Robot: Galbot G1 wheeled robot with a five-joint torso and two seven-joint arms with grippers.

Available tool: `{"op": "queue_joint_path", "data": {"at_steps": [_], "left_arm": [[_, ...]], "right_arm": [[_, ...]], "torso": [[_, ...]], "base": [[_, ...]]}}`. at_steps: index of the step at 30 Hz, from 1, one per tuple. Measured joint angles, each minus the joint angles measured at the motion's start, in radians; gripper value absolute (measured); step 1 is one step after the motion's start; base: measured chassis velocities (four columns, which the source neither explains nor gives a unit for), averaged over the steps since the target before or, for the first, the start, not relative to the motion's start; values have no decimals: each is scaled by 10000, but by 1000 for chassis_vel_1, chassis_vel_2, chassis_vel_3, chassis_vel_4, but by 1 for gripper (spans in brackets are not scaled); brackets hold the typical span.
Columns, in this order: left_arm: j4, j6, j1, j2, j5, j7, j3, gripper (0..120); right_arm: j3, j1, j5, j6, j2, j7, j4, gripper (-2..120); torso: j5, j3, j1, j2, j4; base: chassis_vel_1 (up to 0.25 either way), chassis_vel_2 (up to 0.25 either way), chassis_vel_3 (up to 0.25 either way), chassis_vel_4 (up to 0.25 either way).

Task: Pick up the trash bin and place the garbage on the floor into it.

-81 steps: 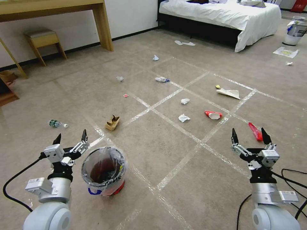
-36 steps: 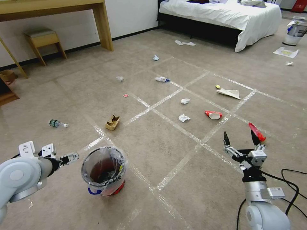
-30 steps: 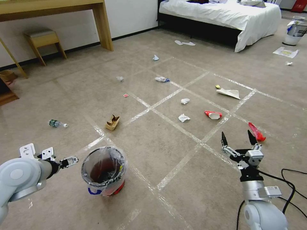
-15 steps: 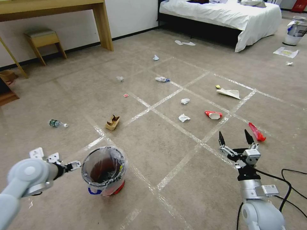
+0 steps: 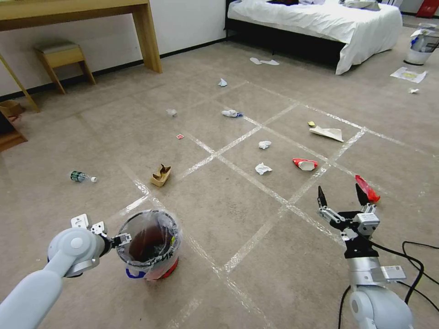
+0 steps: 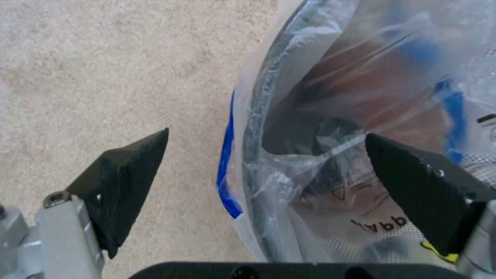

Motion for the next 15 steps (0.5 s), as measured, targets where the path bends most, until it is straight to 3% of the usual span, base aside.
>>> {"op": "queue_joint_path", "data": {"at_steps": [15], "left_arm": [[1662,30,-1124,-609,-204,-344,1020,100]], "right_arm": [[0,-69,-53,57,88,-27,87,100]], "torso": [[-3,0,0,1,-1]], "base": [[0,0,0,0]]}}
